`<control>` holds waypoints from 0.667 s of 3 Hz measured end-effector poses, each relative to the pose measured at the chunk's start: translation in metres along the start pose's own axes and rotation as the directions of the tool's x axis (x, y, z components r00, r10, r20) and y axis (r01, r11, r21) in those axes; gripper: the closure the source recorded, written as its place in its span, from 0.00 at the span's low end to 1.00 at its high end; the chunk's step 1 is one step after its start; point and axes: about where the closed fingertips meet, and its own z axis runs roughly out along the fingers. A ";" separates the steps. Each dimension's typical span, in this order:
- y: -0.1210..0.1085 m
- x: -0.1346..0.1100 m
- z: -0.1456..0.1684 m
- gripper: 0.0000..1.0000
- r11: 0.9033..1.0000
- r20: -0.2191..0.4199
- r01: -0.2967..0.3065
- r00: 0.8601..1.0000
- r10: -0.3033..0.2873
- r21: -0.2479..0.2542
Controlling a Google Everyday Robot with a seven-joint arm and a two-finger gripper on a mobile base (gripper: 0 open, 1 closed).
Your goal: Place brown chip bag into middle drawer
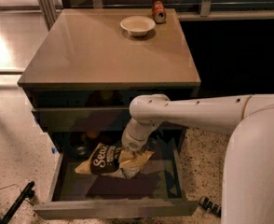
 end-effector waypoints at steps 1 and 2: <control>-0.002 0.010 0.021 1.00 0.999 0.016 -0.021 1.000 0.022 -0.030; 0.002 0.027 0.058 1.00 0.994 0.019 -0.049 0.999 0.051 -0.095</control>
Offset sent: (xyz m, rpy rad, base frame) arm -0.0159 -0.0046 -0.0901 0.0465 0.1495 -0.0220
